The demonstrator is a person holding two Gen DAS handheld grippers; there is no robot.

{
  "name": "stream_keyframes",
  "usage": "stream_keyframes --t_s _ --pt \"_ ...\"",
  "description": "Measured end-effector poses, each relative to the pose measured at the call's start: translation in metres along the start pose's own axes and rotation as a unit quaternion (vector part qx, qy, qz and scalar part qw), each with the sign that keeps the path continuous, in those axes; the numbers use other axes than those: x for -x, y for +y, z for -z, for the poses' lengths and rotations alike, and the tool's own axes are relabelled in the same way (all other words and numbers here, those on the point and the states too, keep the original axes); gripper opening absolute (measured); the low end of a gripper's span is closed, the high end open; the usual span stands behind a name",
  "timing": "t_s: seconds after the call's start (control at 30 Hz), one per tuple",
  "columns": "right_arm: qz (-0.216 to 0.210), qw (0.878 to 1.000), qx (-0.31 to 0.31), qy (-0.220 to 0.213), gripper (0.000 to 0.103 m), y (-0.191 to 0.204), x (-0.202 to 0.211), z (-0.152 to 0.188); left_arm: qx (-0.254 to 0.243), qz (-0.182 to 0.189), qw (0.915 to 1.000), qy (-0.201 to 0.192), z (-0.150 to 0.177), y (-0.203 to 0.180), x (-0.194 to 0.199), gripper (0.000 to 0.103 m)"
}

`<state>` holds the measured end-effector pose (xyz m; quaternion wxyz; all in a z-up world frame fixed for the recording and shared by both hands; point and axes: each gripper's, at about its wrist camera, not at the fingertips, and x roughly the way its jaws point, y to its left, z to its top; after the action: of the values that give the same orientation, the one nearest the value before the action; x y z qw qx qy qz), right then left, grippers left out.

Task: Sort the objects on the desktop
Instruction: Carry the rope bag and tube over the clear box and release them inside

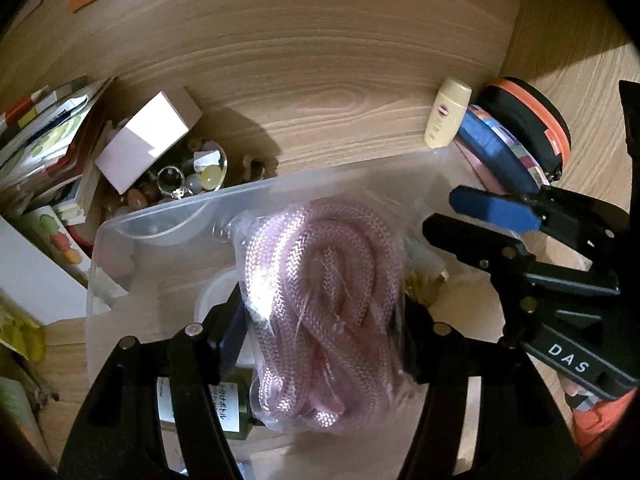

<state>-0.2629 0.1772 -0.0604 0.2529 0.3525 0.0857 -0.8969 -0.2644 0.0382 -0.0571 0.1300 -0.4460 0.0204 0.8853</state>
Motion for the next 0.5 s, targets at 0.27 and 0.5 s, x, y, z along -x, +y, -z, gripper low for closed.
stream_keyframes --t_s 0.27,0.5 --pt "-0.005 1.000 -0.008 -0.029 0.044 -0.002 0.020 -0.007 0.015 0.006 0.9998 -0.009 0.001 0.008 0.021 0.067" --pt "0.006 0.998 -0.009 -0.060 0.067 0.003 0.056 -0.012 0.012 -0.003 0.9987 -0.050 0.002 0.006 0.062 0.077"
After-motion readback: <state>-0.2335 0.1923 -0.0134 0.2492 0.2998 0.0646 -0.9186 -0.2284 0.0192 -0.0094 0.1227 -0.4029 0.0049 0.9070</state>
